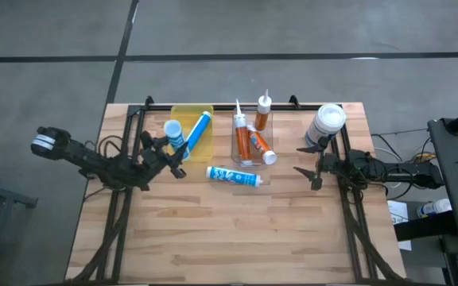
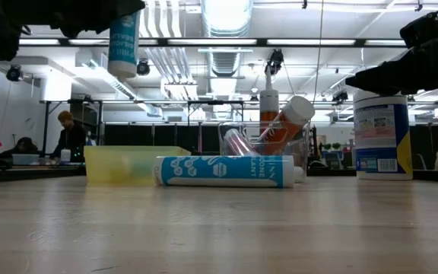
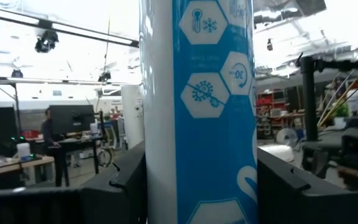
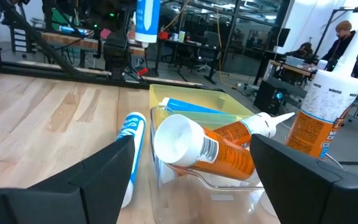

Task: Pick & place silicon tubes, Sealant and Lysol wipes
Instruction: Put the bottom blue sealant into the yellow bin

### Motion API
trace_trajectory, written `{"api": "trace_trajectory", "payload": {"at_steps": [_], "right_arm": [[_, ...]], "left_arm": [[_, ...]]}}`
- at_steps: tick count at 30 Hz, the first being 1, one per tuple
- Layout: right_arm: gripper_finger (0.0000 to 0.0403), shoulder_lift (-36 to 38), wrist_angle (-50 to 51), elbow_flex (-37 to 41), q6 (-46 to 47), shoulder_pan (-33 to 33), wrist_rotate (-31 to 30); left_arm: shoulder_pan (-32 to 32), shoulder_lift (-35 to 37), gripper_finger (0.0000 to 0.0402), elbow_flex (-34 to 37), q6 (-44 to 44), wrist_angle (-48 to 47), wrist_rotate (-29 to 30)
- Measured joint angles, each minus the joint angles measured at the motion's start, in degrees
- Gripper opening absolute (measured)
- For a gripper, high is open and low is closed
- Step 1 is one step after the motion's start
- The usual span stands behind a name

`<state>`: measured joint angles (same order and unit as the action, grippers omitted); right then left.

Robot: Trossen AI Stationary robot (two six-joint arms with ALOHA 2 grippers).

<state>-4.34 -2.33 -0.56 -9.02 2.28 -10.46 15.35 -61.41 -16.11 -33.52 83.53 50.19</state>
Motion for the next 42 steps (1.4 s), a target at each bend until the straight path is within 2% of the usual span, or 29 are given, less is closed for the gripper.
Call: {"api": "trace_trajectory", "payload": {"at_steps": [9, 16, 21, 24, 36, 42], "right_arm": [[0.0307, 0.00, 0.00, 0.00, -0.01, 0.00, 0.02], [0.0311, 0.00, 0.00, 0.00, 0.00, 0.00, 0.02], [0.0317, 0.00, 0.00, 0.00, 0.00, 0.00, 0.02], [0.0318, 0.02, -0.01, 0.00, 0.00, -0.02, 0.02], [0.0306, 0.02, 0.00, 0.00, -0.02, -0.02, 0.02], [0.0314, 0.02, -0.02, 0.00, -0.02, 0.00, 0.01]], "left_arm": [[-3.89, 0.19, 0.0204, 1.47, -0.48, -3.18, 0.28], [-8.19, 0.17, 0.0204, 1.48, 6.52, -6.31, 0.26], [-9.64, 0.21, 0.0247, 1.45, 8.85, -7.02, -0.09], [-10.06, 0.21, 0.0253, 1.45, 10.13, -7.53, 0.05], [-10.16, 0.17, 0.0201, 1.45, 10.16, -7.67, 0.24], [-10.16, 0.17, 0.0192, 1.45, 10.16, -7.72, 0.26]]}}
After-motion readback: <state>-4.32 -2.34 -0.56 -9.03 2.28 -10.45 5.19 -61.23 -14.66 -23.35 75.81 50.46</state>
